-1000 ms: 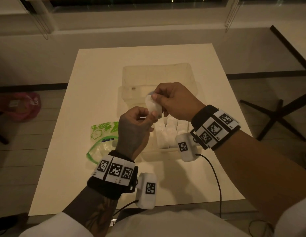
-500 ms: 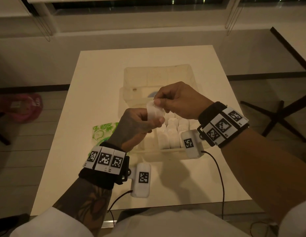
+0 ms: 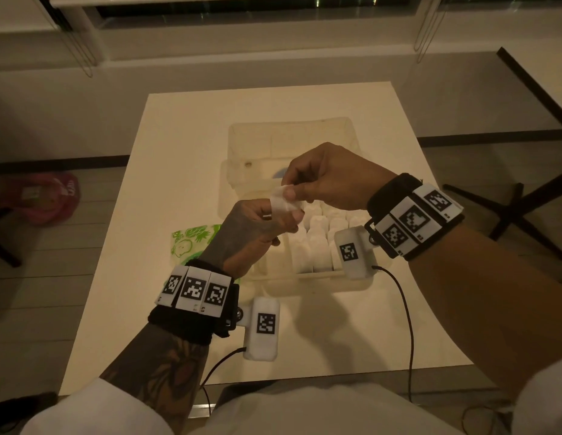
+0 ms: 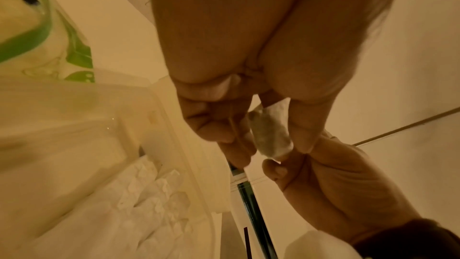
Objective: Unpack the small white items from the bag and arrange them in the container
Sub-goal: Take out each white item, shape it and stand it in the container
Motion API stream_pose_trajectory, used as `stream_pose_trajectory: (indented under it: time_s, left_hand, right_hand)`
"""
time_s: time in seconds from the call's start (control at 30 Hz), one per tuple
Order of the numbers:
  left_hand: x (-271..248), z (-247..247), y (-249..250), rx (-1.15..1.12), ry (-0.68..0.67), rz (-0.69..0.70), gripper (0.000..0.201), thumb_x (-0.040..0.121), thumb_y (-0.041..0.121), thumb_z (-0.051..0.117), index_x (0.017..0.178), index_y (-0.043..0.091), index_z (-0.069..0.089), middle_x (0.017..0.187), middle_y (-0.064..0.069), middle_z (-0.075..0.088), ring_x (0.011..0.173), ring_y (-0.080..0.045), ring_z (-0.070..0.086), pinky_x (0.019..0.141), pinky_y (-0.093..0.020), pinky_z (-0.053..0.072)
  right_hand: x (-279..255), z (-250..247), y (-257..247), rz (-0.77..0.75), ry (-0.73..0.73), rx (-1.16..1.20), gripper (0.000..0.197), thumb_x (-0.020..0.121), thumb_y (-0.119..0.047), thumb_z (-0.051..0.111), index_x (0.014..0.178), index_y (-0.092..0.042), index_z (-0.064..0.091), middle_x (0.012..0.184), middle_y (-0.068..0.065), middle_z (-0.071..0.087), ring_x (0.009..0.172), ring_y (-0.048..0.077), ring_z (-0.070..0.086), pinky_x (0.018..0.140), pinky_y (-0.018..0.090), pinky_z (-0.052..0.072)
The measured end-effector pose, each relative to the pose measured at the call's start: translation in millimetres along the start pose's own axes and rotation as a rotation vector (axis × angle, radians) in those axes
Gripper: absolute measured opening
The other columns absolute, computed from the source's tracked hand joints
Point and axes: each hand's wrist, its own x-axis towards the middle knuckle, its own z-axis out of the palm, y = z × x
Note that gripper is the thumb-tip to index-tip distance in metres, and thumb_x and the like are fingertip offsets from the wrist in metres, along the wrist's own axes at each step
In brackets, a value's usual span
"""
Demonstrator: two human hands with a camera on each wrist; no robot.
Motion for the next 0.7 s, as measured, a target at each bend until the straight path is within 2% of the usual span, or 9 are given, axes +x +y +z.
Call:
stream_pose_trajectory:
  time_s: [0.07, 0.17, 0.23, 0.3, 0.37, 0.43, 0.53, 0.6, 0.7]
  left_hand:
    - [0.4, -2.8, -0.6, 0.058, 0.076, 0.090, 0.020, 0.089, 0.026, 0.066, 0.102, 0.012, 0.073, 0.091, -0.003, 0.075, 0.084, -0.017, 0.069, 0.064, -0.028, 0.053]
    - [3.8, -5.5, -3.1, 0.137, 0.172, 0.143, 0.026, 0.091, 0.029, 0.064, 0.102, 0.007, 0.073, 0.085, -0.006, 0.074, 0.078, -0.025, 0.068, 0.060, -0.027, 0.054]
    - [6.5, -6.5, -4.8, 0.131, 0.206, 0.135, 0.029, 0.091, 0.029, 0.065, 0.104, 0.005, 0.073, 0.085, -0.006, 0.074, 0.079, -0.025, 0.069, 0.058, -0.024, 0.054]
    - [9.2, -6.3, -6.5, 0.134, 0.219, 0.124, 0.028, 0.091, 0.028, 0.065, 0.105, 0.006, 0.073, 0.086, -0.004, 0.074, 0.080, -0.022, 0.070, 0.057, -0.021, 0.055]
    - [11.4, -6.5, -7.5, 0.146, 0.223, 0.123, 0.023, 0.090, 0.028, 0.066, 0.103, 0.009, 0.072, 0.087, -0.004, 0.074, 0.081, -0.022, 0.071, 0.061, -0.027, 0.059]
    - [13.7, -7.1, -9.1, 0.169, 0.230, 0.124, 0.017, 0.090, 0.027, 0.066, 0.100, 0.015, 0.073, 0.086, -0.005, 0.074, 0.082, -0.025, 0.070, 0.066, -0.037, 0.060]
    - [15.1, -7.6, -11.7, 0.200, 0.244, 0.133, 0.017, 0.089, 0.027, 0.067, 0.099, 0.014, 0.073, 0.085, -0.009, 0.074, 0.081, -0.031, 0.069, 0.069, -0.047, 0.058]
    - [15.0, -7.6, -13.2, 0.202, 0.243, 0.137, 0.020, 0.089, 0.025, 0.068, 0.101, 0.010, 0.074, 0.084, -0.009, 0.074, 0.079, -0.031, 0.068, 0.068, -0.043, 0.058]
    - [15.3, -7.4, -14.9, 0.187, 0.234, 0.137, 0.018, 0.087, 0.020, 0.069, 0.101, 0.008, 0.074, 0.084, -0.003, 0.074, 0.073, -0.016, 0.068, 0.064, -0.026, 0.054]
  right_hand:
    - [0.5, -2.7, -2.4, -0.005, 0.002, -0.001, 0.008, 0.088, -0.023, 0.069, 0.092, -0.018, 0.074, 0.082, -0.003, 0.072, 0.077, 0.012, 0.065, 0.072, 0.023, 0.052]
    - [2.6, -4.7, -5.8, 0.017, 0.104, -0.011, 0.023, 0.089, -0.030, 0.067, 0.110, -0.021, 0.066, 0.084, -0.008, 0.070, 0.073, 0.003, 0.063, 0.064, 0.013, 0.048]
    - [3.4, -5.9, -7.0, 0.041, 0.213, 0.063, 0.031, 0.086, -0.022, 0.071, 0.114, -0.021, 0.059, 0.075, -0.005, 0.068, 0.061, 0.003, 0.060, 0.057, 0.013, 0.047]
    - [2.1, -6.5, -9.2, 0.041, 0.230, 0.117, 0.036, 0.082, -0.010, 0.070, 0.114, -0.021, 0.057, 0.070, -0.001, 0.067, 0.060, 0.005, 0.060, 0.056, 0.016, 0.049]
    - [1.7, -5.5, -11.9, 0.032, 0.158, 0.098, 0.040, 0.082, -0.008, 0.068, 0.117, -0.023, 0.057, 0.074, -0.002, 0.069, 0.077, 0.009, 0.068, 0.068, 0.022, 0.055]
    - [1.9, -2.8, -13.3, 0.033, 0.099, 0.040, 0.043, 0.083, -0.012, 0.068, 0.121, -0.025, 0.056, 0.081, -0.006, 0.071, 0.086, 0.008, 0.067, 0.078, 0.023, 0.053]
    - [3.0, -1.6, -10.5, 0.050, 0.203, 0.071, 0.034, 0.084, -0.014, 0.068, 0.115, -0.022, 0.058, 0.074, -0.003, 0.067, 0.062, 0.005, 0.060, 0.064, 0.016, 0.049]
    - [2.8, -1.7, -10.3, 0.050, 0.196, 0.083, 0.037, 0.084, -0.010, 0.067, 0.117, -0.022, 0.057, 0.074, -0.003, 0.069, 0.064, 0.007, 0.064, 0.066, 0.018, 0.051]
    - [3.4, 0.4, -10.1, 0.055, 0.079, 0.035, 0.047, 0.084, -0.012, 0.067, 0.126, -0.026, 0.053, 0.092, -0.011, 0.072, 0.088, 0.009, 0.067, 0.077, 0.020, 0.051]
